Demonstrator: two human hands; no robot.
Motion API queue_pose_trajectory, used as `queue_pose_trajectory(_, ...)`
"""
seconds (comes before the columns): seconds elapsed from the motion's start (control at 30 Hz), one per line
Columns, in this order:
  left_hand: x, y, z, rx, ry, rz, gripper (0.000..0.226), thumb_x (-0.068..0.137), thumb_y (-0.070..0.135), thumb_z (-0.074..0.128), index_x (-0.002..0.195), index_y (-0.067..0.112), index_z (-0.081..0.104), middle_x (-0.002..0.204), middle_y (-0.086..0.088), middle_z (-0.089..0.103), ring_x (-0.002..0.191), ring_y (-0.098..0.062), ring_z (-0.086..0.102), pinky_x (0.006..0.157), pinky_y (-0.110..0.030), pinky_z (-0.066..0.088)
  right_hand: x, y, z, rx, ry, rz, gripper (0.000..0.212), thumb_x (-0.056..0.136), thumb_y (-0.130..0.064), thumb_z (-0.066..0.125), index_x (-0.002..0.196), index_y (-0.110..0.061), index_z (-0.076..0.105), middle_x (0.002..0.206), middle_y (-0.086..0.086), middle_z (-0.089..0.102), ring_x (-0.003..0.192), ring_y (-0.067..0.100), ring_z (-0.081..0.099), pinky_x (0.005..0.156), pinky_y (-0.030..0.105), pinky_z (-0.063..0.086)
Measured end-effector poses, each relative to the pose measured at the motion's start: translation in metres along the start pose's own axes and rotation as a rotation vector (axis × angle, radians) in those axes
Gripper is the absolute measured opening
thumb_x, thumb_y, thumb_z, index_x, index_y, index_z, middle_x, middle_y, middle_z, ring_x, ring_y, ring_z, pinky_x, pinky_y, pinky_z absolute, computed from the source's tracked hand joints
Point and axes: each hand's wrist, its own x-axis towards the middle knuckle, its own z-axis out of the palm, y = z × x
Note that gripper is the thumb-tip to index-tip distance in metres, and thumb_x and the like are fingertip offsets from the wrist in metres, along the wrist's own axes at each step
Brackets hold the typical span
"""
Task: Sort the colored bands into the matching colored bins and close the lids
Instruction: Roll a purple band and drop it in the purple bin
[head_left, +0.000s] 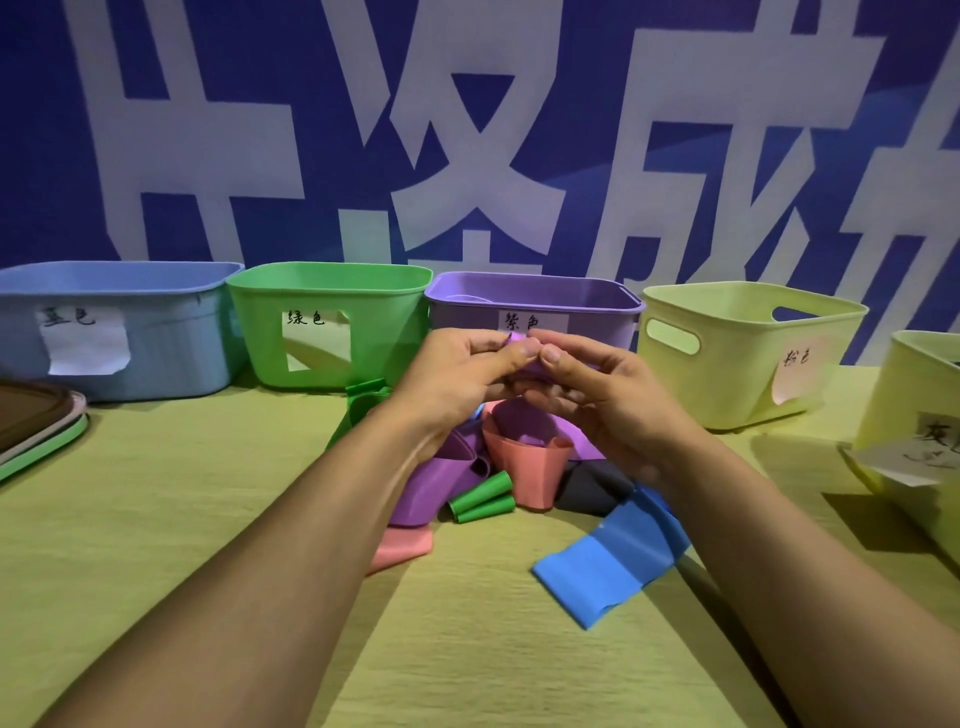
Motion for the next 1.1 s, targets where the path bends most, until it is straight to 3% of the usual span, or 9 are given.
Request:
queue_pose_trajectory(0.13, 0.001, -0.001, 0.007, -0.055, 0.093, 0.001, 0.026, 0.093, 0.021, 0.073, 0.108, 0.000, 0.076, 0.103, -0.020, 0.077, 0.095, -0.027, 0.074, 0.093, -0.037, 0.061, -0.002, -0.002, 0.007, 0.119, 0.037, 0.020, 0.037, 0.089, -0.007, 0.065, 0.126, -0.001, 0.068, 0.104, 0.018, 0.077, 0.083, 0.022, 0.077, 0.075, 0.025, 0.062)
queue_pose_trajectory(0.2, 0.002, -0.002, 0.012, -0.144, 0.135, 0.010, 0.022, 0.088, 0.021, 0.076, 0.102, 0.003, 0.076, 0.095, -0.014, 0.078, 0.087, -0.020, 0.073, 0.083, -0.029, 0.062, -0.002, 0.001, 0.015, 0.242, 0.064, 0.020, 0.040, 0.090, -0.005, 0.064, 0.131, -0.002, 0.064, 0.104, 0.018, 0.077, 0.083, 0.023, 0.077, 0.076, 0.026, 0.063)
queue_pose_trajectory(0.27, 0.002, -0.001, 0.018, -0.272, 0.142, 0.023, 0.021, 0.083, 0.015, 0.078, 0.100, 0.004, 0.073, 0.089, -0.009, 0.077, 0.081, -0.015, 0.072, 0.074, -0.022, 0.060, 0.000, 0.004, 0.022, 0.386, 0.090, 0.009, 0.041, 0.095, -0.003, 0.062, 0.136, -0.003, 0.059, 0.114, 0.020, 0.075, 0.090, 0.023, 0.076, 0.080, 0.028, 0.063)
queue_pose_trajectory(0.37, 0.002, -0.003, 0.023, -0.421, 0.151, 0.032, 0.028, 0.075, 0.012, 0.079, 0.100, 0.003, 0.071, 0.090, -0.009, 0.075, 0.084, -0.018, 0.071, 0.079, -0.024, 0.060, 0.000, 0.008, 0.031, 0.490, 0.103, 0.005, 0.044, 0.098, -0.006, 0.060, 0.142, -0.002, 0.055, 0.131, 0.020, 0.067, 0.108, 0.023, 0.070, 0.091, 0.029, 0.060)
queue_pose_trajectory(0.5, 0.004, -0.005, 0.020, -0.426, 0.186, 0.019, 0.017, 0.082, 0.013, 0.077, 0.097, 0.006, 0.073, 0.096, -0.013, 0.074, 0.086, -0.020, 0.070, 0.077, -0.024, 0.059, -0.001, 0.006, 0.031, 0.470, 0.066, 0.091, 0.042, 0.099, -0.016, 0.060, 0.138, 0.000, 0.060, 0.129, 0.018, 0.069, 0.121, 0.025, 0.064, 0.096, 0.030, 0.057)
queue_pose_trajectory(0.63, 0.003, -0.009, 0.019, -0.213, 0.243, 0.016, 0.014, 0.093, 0.016, 0.072, 0.097, 0.003, 0.075, 0.090, -0.016, 0.076, 0.073, -0.021, 0.071, 0.064, -0.030, 0.061, 0.000, 0.002, 0.028, -0.081, 0.188, 0.010, 0.043, 0.104, -0.046, 0.051, 0.123, -0.010, 0.064, 0.095, 0.012, 0.076, 0.080, 0.025, 0.075, 0.071, 0.033, 0.062)
queue_pose_trajectory(0.8, 0.038, 0.003, 0.023, 0.167, 0.280, 0.154, 0.008, 0.096, 0.015, 0.071, 0.091, 0.011, 0.077, 0.094, -0.016, 0.078, 0.087, -0.024, 0.073, 0.091, -0.047, 0.060, 0.003, 0.013, 0.017, -0.620, 0.401, -0.257, 0.046, 0.093, -0.076, 0.036, 0.104, -0.037, 0.058, 0.086, -0.006, 0.075, 0.081, 0.019, 0.073, 0.080, 0.051, 0.059)
queue_pose_trajectory(0.93, 0.090, 0.038, 0.000, 0.569, 0.312, 0.206, 0.011, 0.095, 0.026, 0.073, 0.099, 0.019, 0.079, 0.095, -0.004, 0.079, 0.094, -0.021, 0.075, 0.096, -0.046, 0.058, 0.002, 0.013, 0.006, -0.917, 0.458, -0.281, 0.045, 0.098, -0.070, 0.026, 0.109, -0.035, 0.053, 0.092, -0.007, 0.072, 0.092, 0.025, 0.067, 0.083, 0.048, 0.054)
queue_pose_trajectory(1.1, 0.134, 0.066, -0.011, 1.036, 0.140, -0.029, 0.025, 0.099, 0.024, 0.068, 0.115, 0.007, 0.075, 0.103, -0.008, 0.075, 0.090, -0.017, 0.069, 0.083, -0.031, 0.054, 0.000, 0.010, 0.000, -1.058, 0.447, -0.306, 0.039, 0.104, -0.058, 0.029, 0.110, -0.031, 0.056, 0.100, -0.008, 0.070, 0.094, 0.023, 0.062, 0.077, 0.039, 0.048)
